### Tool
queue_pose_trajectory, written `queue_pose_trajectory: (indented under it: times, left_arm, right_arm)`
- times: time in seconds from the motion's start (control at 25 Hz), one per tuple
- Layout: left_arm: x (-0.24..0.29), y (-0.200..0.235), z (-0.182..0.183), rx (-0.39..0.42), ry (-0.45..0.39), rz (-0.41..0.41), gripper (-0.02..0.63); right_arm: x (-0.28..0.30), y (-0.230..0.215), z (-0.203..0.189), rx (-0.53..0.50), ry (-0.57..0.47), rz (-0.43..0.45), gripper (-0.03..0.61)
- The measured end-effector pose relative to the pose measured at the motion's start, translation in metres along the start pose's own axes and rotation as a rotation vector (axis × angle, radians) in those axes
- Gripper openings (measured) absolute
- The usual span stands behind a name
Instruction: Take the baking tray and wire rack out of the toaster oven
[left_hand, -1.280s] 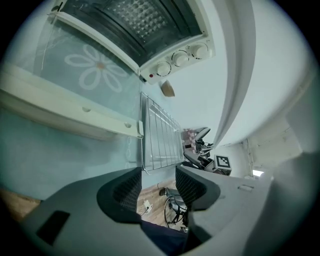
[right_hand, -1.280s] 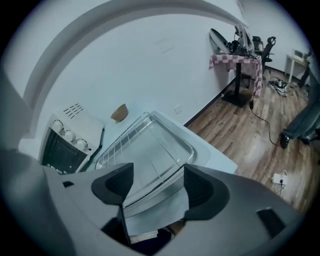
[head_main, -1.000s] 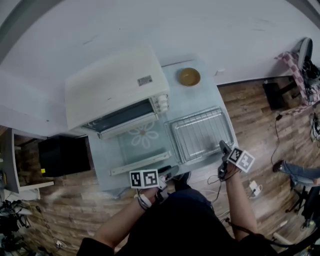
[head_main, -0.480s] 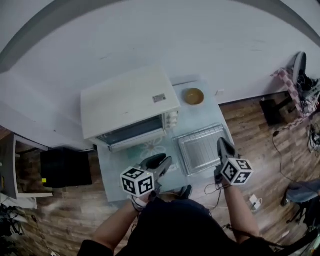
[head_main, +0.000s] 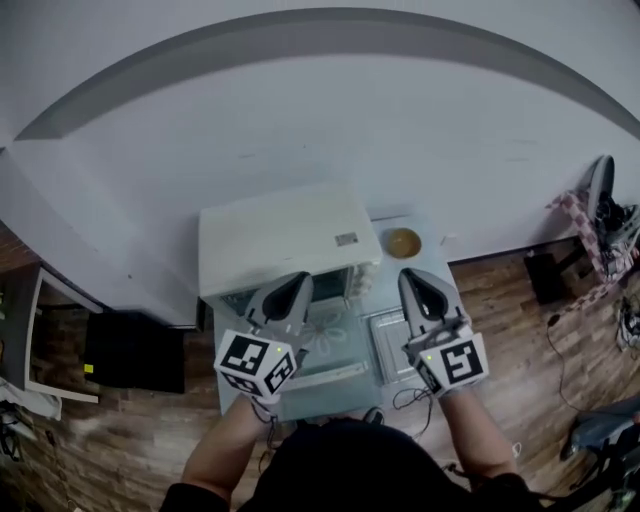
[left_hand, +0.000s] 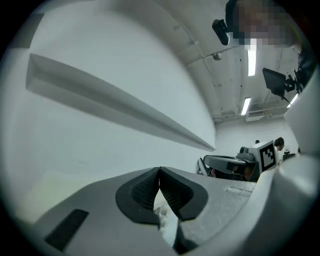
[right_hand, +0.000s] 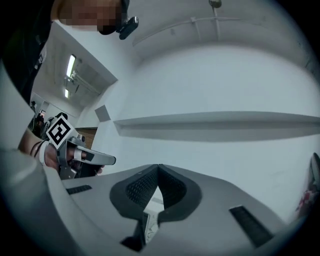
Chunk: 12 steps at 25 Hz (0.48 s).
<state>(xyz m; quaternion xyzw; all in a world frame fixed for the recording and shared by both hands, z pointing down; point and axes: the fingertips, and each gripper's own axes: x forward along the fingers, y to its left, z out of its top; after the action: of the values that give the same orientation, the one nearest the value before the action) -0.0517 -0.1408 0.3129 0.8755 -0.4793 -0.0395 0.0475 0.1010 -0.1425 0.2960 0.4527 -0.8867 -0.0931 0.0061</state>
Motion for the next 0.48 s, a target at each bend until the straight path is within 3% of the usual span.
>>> queue_pose_trajectory:
  times: [0.2, 0.48]
  left_arm:
    - [-0.017, 0.013, 0.036, 0.036, -0.091, 0.066, 0.006]
    - [-0.03, 0.028, 0.018, 0.014, -0.065, 0.112, 0.006]
  right_arm:
    - [0.012, 0.018, 0.03, 0.003, -0.054, -0.018, 0.005]
    - [0.022, 0.038, 0.019, 0.005, -0.024, 0.007, 0.005]
